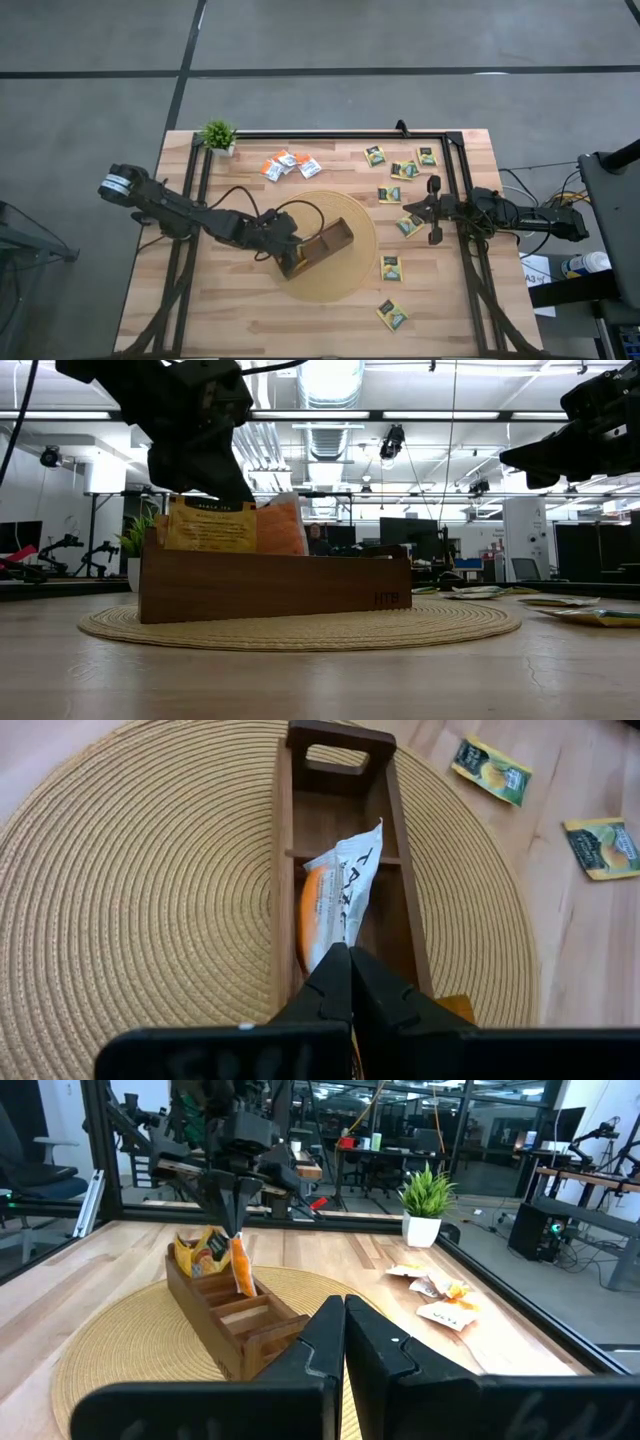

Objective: Pick & Place Tea
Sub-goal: Put the orange tea sachet into the mid section of the wooden organizer

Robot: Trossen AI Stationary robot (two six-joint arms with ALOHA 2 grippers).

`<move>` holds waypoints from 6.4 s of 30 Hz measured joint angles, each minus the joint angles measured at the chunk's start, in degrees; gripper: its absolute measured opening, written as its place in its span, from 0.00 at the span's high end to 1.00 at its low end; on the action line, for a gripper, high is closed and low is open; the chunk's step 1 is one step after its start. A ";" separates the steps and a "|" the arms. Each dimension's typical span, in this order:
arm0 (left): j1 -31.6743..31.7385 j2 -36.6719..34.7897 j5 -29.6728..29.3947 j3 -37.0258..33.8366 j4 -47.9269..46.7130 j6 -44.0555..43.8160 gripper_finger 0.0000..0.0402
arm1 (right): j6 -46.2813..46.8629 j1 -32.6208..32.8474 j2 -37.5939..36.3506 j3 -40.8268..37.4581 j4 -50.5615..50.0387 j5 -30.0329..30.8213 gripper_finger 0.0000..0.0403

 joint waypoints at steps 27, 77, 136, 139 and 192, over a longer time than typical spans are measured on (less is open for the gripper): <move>3.63 0.00 -2.01 -2.43 1.74 1.07 1.00 | 0.00 0.00 0.00 0.01 0.00 0.00 0.98; 3.37 0.00 -4.02 -2.82 1.56 6.88 0.96 | 0.00 0.00 0.00 -0.01 -0.02 0.00 0.98; 18.07 0.00 -13.07 -0.68 1.67 17.85 0.71 | 0.00 0.00 0.00 -0.01 0.00 0.00 0.98; 20.32 0.00 -13.03 -0.68 1.67 17.84 0.71 | 0.00 0.00 0.00 0.00 0.00 0.00 0.98; 34.71 2.32 -6.93 -1.05 -12.32 5.35 0.71 | 0.00 0.00 0.00 -0.01 -0.01 0.00 0.98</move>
